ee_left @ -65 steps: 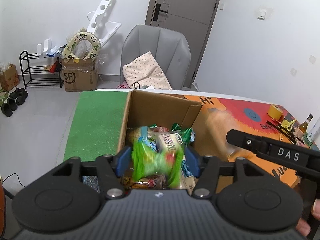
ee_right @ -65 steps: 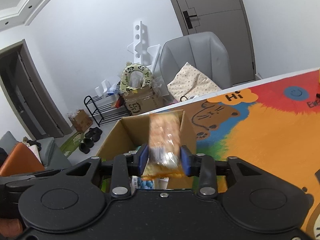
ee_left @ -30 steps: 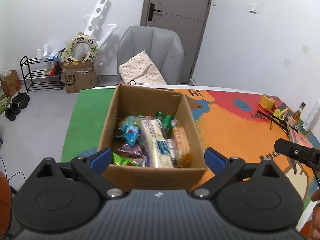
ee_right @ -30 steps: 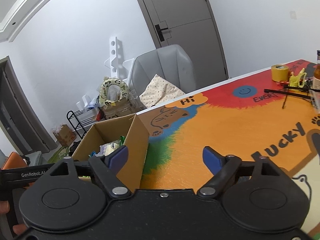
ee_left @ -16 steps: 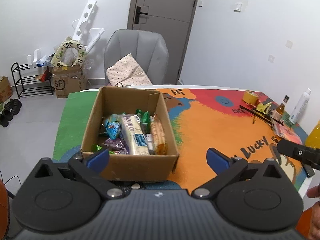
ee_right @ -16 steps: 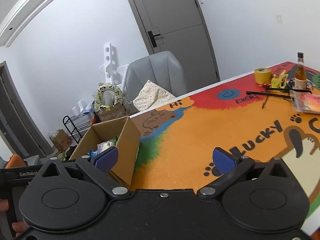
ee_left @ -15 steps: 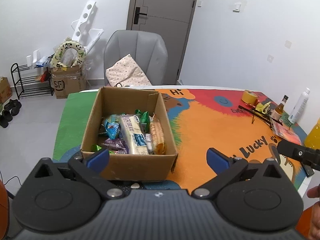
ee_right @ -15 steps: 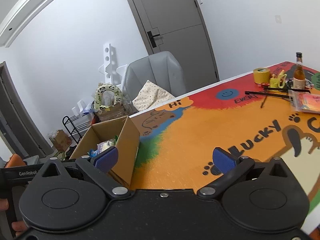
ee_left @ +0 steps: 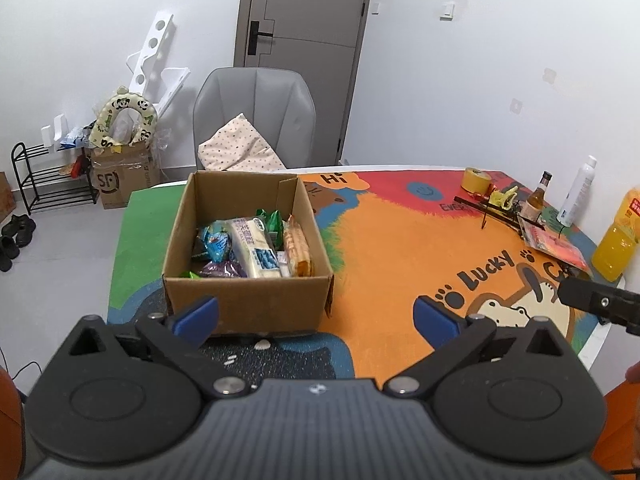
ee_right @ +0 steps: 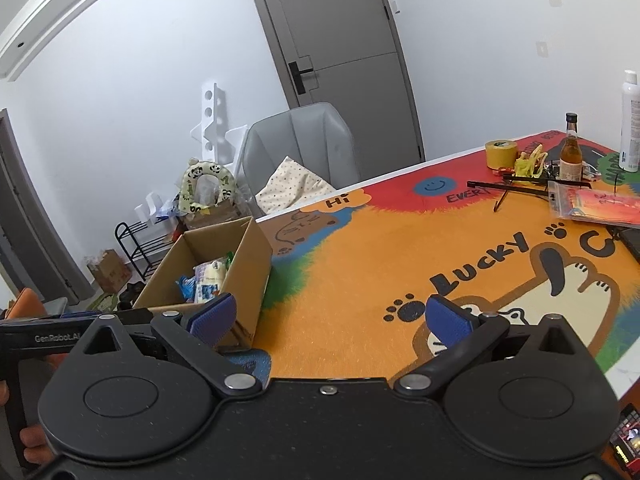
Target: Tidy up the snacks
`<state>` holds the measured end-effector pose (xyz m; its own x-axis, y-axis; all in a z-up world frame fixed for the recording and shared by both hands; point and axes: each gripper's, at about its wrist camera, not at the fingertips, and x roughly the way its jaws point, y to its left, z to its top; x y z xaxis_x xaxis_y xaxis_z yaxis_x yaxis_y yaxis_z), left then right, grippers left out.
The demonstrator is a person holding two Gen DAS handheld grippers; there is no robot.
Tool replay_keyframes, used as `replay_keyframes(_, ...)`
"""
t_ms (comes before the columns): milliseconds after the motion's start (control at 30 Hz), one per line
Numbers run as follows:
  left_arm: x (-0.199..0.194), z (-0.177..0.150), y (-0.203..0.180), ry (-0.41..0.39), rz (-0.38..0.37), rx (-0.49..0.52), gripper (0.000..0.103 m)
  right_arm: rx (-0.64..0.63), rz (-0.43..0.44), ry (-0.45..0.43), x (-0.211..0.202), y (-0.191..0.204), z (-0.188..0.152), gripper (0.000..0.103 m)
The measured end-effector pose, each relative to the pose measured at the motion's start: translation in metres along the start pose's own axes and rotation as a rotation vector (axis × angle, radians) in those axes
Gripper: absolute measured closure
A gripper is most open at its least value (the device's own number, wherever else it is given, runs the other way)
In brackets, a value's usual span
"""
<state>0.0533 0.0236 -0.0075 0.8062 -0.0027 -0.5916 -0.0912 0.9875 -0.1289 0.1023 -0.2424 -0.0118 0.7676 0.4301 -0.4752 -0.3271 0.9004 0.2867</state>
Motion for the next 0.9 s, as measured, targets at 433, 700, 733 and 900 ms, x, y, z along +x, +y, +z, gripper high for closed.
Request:
replay_keyframes(433, -0.033, -0.01, -0.002, -0.023, 0.029, 0.056, 0.0, -0.039, 0.023, -0.002, -0.016, 0.017, -0.006, 0.0)
replay_keyframes(700, -0.038, -0.01, 0.009, -0.03, 0.03, 0.034, 0.0, -0.067, 0.021, 0.003, -0.019, 0.028, -0.009, 0.0)
replay_keyframes(733, -0.038, -0.01, 0.01, -0.032, 0.031, 0.034, 0.0, -0.067, 0.021, 0.003, -0.019, 0.028, -0.009, 0.0)
replay_keyframes(900, -0.04, -0.01, 0.014, -0.036, 0.032, 0.025, 0.0, -0.062, 0.016, 0.004, -0.019, 0.027, -0.01, 0.0)
